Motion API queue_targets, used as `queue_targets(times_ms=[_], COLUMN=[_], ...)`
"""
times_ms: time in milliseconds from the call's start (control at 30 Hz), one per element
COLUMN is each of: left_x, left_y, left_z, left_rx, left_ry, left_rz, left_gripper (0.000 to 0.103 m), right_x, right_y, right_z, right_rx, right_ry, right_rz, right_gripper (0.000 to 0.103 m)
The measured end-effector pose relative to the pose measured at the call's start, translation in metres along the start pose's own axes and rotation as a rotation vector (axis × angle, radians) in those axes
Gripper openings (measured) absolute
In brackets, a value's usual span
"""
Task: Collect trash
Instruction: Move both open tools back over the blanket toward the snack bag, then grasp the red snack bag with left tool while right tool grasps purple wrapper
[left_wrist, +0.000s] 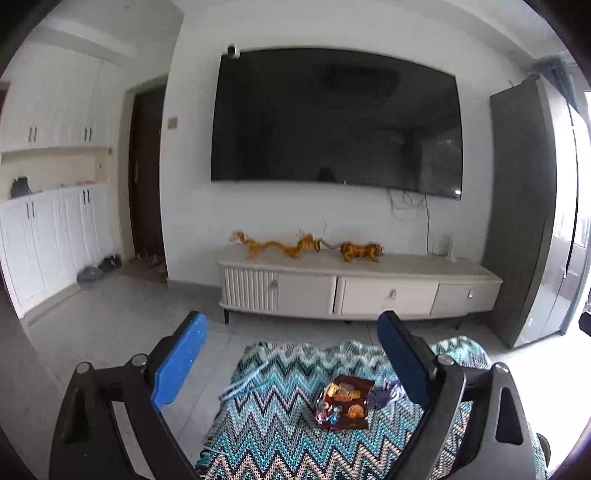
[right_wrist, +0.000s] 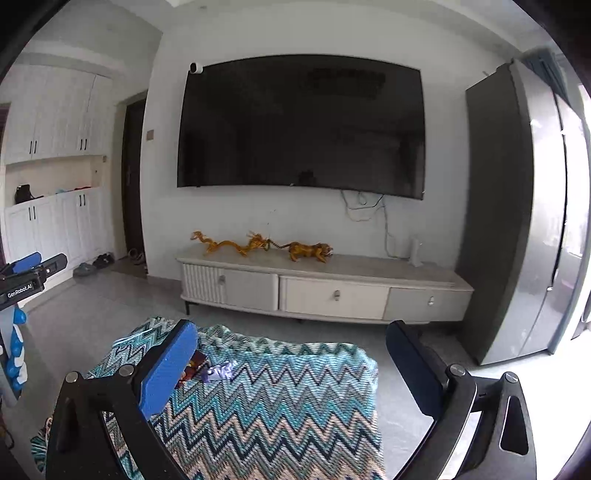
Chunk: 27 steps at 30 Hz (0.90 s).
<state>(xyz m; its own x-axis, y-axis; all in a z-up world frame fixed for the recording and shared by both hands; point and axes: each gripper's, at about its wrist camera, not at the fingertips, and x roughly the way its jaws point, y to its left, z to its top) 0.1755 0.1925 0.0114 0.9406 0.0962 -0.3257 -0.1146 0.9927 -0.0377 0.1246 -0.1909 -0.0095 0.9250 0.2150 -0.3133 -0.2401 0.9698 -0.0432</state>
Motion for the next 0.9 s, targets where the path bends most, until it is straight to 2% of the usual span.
queue_targets(times_ms=[167, 367, 533, 667, 833, 900], left_x=[0.055, 0.130, 0.170, 0.191, 0.206, 0.211], left_y=[0.007, 0.002, -0.009, -0.016, -0.023, -0.027], left_z=[-0.024, -0.072, -0.108, -0.127, -0.138, -0.142], left_rx=[-0.011, -0.043, -0.060, -0.065, -0.049, -0.035], left_ry=[0.149, 0.368, 0.509, 0.572, 0.607, 0.619], left_rz=[-0.063, -0.145, -0.210, -0.217, -0.223, -0.220], left_gripper=[0.094, 0.093, 0.093, 0.093, 0.093, 0.093], right_x=[0.049, 0.111, 0.166, 0.213, 0.265, 0.282], right_y=[0.009, 0.019, 0.028, 0.036, 0.047, 0.052], right_z=[-0.009, -0.024, -0.040, -0.052, -0.072, -0.081], right_rx=[0.013, 0.049, 0.092, 0.149, 0.238, 0.270], right_ry=[0.070, 0.175, 0.276, 0.378, 0.497, 0.539], right_rz=[0.053, 0.115, 0.181, 0.228, 0.281, 0.296], right_gripper=[0.103, 0.103, 0.098, 0.092, 0.086, 0.079])
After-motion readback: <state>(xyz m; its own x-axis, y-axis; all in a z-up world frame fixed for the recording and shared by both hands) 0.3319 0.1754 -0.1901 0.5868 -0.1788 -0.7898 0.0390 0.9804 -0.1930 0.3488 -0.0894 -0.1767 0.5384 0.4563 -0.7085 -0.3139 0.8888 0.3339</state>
